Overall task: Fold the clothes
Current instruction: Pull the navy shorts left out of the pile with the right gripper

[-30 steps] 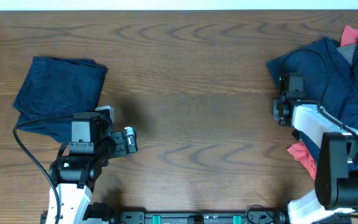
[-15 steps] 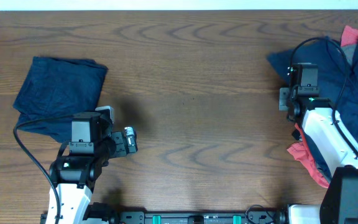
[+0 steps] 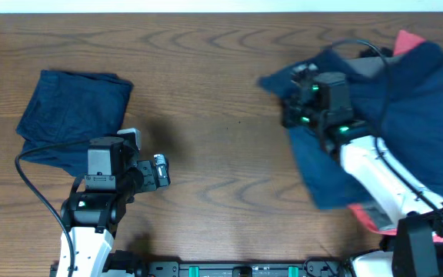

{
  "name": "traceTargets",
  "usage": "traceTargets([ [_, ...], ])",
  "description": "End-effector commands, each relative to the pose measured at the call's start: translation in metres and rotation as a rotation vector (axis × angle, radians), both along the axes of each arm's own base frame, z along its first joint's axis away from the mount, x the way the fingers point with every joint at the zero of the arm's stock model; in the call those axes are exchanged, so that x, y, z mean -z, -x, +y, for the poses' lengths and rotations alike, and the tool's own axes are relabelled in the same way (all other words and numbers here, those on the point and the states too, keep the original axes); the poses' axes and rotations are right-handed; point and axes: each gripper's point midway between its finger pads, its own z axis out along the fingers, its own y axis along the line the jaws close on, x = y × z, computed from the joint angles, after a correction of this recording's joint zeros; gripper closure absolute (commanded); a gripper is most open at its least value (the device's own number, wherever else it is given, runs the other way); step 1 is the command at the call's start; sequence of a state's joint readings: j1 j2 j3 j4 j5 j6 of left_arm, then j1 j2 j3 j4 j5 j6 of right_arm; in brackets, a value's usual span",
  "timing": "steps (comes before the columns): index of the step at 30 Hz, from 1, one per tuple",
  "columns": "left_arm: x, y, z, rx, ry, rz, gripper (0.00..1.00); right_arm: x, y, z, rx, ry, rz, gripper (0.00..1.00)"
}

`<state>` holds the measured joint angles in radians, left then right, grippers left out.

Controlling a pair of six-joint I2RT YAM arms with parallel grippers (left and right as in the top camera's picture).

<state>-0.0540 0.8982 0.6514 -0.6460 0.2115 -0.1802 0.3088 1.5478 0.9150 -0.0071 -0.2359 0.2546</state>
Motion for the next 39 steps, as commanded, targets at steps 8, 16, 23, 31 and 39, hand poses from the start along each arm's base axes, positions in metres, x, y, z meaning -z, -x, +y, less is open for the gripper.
traceTargets([
  [8,-0.008,-0.005,-0.001,0.002,0.012,-0.021,0.02,-0.079,-0.002,0.095,0.004,-0.238,-0.272,0.99],
  [16,-0.008,-0.005,-0.001,0.002,0.013,-0.021,0.02,-0.044,0.000,0.089,0.026,-0.084,-0.228,0.30],
  [23,-0.008,-0.005,-0.001,-0.039,0.041,-0.012,0.02,-0.031,-0.006,-0.006,0.232,0.102,-0.120,0.01],
  [31,-0.013,-0.008,-0.025,-0.154,0.280,0.039,0.02,-0.001,0.052,-0.147,0.504,0.263,0.216,0.01],
  [39,0.016,-0.004,-0.075,-0.080,0.362,0.204,0.02,0.026,0.103,-0.229,0.718,0.301,0.463,0.01],
])
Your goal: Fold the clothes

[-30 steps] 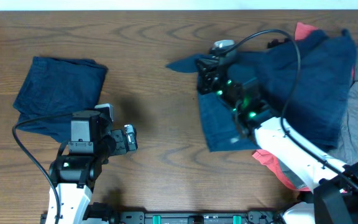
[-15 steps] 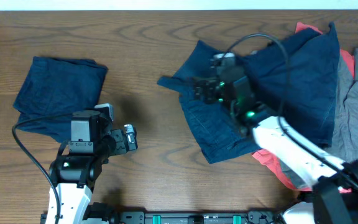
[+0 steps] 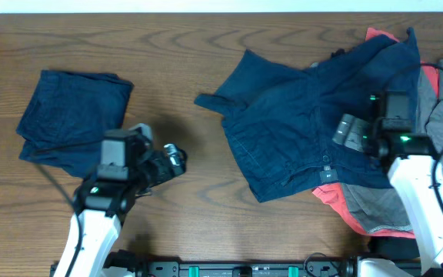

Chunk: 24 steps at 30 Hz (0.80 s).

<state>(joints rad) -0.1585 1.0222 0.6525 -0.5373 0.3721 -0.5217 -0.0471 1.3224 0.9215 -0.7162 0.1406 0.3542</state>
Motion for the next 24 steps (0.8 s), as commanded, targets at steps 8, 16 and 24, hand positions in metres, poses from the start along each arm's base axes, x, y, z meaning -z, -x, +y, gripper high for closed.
traceTargets([
  [8,0.049,0.007,-0.087,0.077,0.110,0.214,0.02,0.004,0.023,-0.040,0.127,0.009,0.068,0.01],
  [16,0.082,0.021,-0.157,0.110,0.182,0.296,0.02,0.004,0.023,-0.040,0.126,0.009,0.069,0.01],
  [24,0.083,0.036,-0.220,0.279,0.240,0.179,0.06,0.005,0.025,-0.039,0.126,0.007,0.081,0.01],
])
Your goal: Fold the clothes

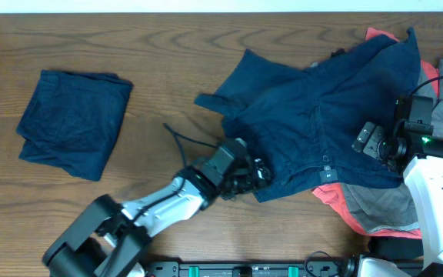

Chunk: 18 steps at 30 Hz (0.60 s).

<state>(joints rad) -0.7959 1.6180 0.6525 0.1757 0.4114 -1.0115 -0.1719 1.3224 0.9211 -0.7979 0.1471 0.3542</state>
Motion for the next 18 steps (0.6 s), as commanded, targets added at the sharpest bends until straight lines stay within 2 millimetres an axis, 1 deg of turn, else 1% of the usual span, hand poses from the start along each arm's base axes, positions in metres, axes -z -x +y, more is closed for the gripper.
traceTargets([
  [1,0.007,0.003,-0.010,-0.005,-0.016,-0.022,0.08,-0.002,0.001,-0.003,-0.001,0.009,0.002,0.01],
  [2,0.008,0.003,-0.010,-0.009,-0.027,-0.034,0.12,-0.002,0.001,-0.003,-0.001,0.009,0.004,0.01],
  [3,0.010,0.003,-0.011,-0.011,-0.038,-0.042,0.19,-0.002,0.001,-0.003,-0.002,0.009,0.006,0.01],
  [5,0.011,0.005,-0.012,-0.005,-0.040,-0.042,0.48,-0.002,0.002,-0.003,-0.001,0.009,0.008,0.01],
  [8,0.010,0.006,-0.012,-0.003,-0.039,-0.042,0.81,-0.002,0.002,-0.003,-0.001,0.009,0.009,0.01],
  [9,0.011,0.006,-0.012,-0.003,-0.040,-0.042,0.94,-0.002,0.002,-0.003,-0.001,0.009,0.009,0.01],
  [12,0.012,0.010,-0.011,0.018,-0.046,-0.034,0.94,-0.002,0.002,-0.003,-0.002,0.009,0.009,0.01],
  [14,0.016,0.015,-0.001,0.047,-0.093,-0.031,0.94,-0.002,0.002,-0.003,-0.002,0.009,0.009,0.01],
  [16,0.020,0.020,0.021,0.081,-0.172,-0.016,0.94,-0.001,0.004,-0.002,-0.002,0.008,0.016,0.01],
  [18,0.020,0.022,0.053,0.089,-0.256,0.010,0.94,-0.001,0.005,-0.002,-0.002,0.007,0.020,0.01],
])
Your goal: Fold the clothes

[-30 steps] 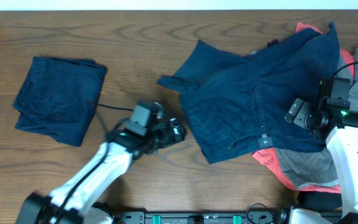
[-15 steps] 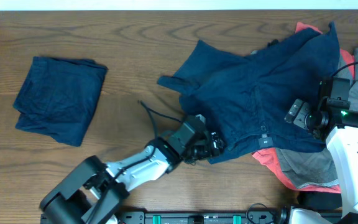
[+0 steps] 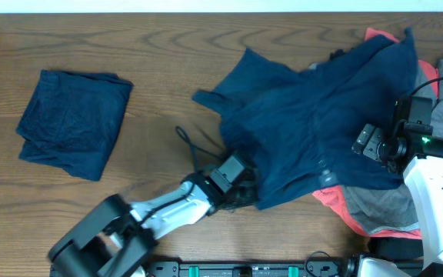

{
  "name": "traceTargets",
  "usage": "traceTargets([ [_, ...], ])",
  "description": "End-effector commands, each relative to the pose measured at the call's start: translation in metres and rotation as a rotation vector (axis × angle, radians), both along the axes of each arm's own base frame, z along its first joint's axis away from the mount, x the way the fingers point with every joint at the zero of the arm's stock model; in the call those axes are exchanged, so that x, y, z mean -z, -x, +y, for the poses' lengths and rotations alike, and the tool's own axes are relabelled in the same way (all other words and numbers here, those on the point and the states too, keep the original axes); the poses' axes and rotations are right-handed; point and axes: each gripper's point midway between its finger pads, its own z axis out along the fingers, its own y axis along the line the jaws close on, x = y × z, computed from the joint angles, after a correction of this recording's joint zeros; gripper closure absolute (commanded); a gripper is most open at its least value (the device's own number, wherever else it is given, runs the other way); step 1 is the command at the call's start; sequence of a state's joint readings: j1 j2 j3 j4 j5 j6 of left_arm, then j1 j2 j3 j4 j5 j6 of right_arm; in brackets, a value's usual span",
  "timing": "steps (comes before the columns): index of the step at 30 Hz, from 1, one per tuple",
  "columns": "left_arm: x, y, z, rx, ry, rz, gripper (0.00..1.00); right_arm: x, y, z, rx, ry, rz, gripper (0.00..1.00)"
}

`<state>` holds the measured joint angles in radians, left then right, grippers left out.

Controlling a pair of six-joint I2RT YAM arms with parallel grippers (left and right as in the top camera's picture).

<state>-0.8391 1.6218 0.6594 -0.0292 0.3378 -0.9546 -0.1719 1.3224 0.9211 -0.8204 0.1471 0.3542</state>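
Note:
A pair of navy shorts (image 3: 314,108) lies spread and rumpled across the right half of the table, its image slightly blurred. My left gripper (image 3: 248,192) reaches in from the bottom to the shorts' lower left hem. Its fingers are sunk into the dark cloth and look shut on that edge. My right gripper (image 3: 364,143) hovers over the right part of the shorts, fingers apart and holding nothing. A folded navy garment (image 3: 74,123) rests at the far left.
Under and beside the shorts on the right is a pile of other clothes, with a coral garment (image 3: 337,200) and a grey one. The left arm's black cable (image 3: 191,146) loops over the wooden table (image 3: 168,54) near the middle.
The left gripper has drawn back a little toward the lower left at the shorts' hem. The cloth there has shifted with it and shows blur. The right arm has not moved.
At first the right gripper was on the navy shorts in the pile at the right, and the left arm sat by the folded garment. Then the shorts lay spread mid-table and the right gripper was off them. The left gripper then reached the hem, and now holds it.

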Motion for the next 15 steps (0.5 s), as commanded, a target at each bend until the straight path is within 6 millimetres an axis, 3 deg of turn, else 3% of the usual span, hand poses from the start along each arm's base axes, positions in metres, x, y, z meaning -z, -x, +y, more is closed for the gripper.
traceTargets([
  [1,-0.011,-0.007,0.049,0.038,-0.102,-0.030,0.94,-0.003,0.000,-0.003,-0.002,0.011,-0.002,0.01],
  [4,-0.026,-0.021,0.112,-0.057,-0.195,-0.011,0.94,-0.003,-0.001,-0.003,-0.002,0.011,-0.003,0.01],
  [9,-0.077,-0.068,0.215,-0.423,-0.182,-0.091,0.94,-0.002,-0.001,-0.002,-0.004,0.005,-0.003,0.01],
  [12,-0.105,-0.086,0.253,-0.590,-0.103,-0.164,0.94,-0.001,-0.002,0.003,-0.016,-0.024,-0.006,0.01],
  [15,-0.113,-0.089,0.275,-0.677,-0.066,-0.177,0.94,0.003,-0.005,0.017,-0.104,-0.085,0.000,0.11],
])
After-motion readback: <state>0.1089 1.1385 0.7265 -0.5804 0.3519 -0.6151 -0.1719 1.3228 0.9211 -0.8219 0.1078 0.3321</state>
